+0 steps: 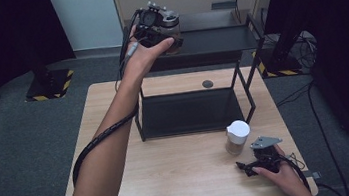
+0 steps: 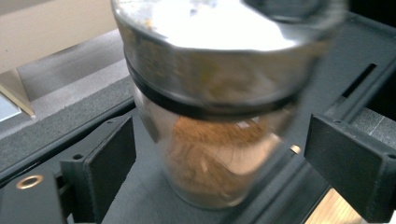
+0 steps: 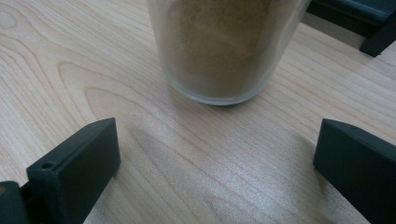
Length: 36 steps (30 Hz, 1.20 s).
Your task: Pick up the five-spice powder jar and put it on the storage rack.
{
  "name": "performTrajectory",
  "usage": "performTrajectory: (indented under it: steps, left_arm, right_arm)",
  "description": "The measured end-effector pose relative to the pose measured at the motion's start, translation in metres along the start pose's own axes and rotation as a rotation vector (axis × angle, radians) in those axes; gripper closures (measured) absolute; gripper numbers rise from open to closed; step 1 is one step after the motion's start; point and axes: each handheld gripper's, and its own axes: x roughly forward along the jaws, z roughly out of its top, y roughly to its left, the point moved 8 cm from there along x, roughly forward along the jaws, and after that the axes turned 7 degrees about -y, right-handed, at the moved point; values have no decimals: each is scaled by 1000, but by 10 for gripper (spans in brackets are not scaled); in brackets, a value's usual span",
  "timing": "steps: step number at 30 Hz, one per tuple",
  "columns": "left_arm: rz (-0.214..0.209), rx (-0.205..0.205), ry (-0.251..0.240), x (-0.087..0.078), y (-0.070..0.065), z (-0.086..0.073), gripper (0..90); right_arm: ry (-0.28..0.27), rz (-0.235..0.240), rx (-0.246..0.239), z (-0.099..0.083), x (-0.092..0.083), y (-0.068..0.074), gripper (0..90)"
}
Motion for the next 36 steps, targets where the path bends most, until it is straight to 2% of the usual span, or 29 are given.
performTrajectory:
  steps: [8, 16, 20, 26, 29, 32, 36]
  left_arm:
    - [30, 15, -27, -24, -4, -8, 71]
    - [22, 10, -54, -42, -8, -19, 60]
    - [18, 23, -79, -49, -14, -22, 61]
    - [11, 71, -89, -55, -28, -26, 63]
    - [-9, 99, -90, -55, -33, -29, 66]
    - [-38, 150, -91, -54, -36, -32, 72]
    - [-80, 191, -103, -53, -37, -35, 75]
  right_arm:
    - [0, 0, 0, 0, 0, 0, 11]
    - [0, 0, 0, 0, 0, 0, 11]
    - [0, 0, 0, 0, 0, 0, 11]
    - [1, 0, -1, 0, 0, 0, 11]
    - [0, 0, 0, 0, 0, 0, 11]
    - [0, 0, 0, 0, 0, 0, 11]
    - [0, 0, 0, 0, 0, 0, 11]
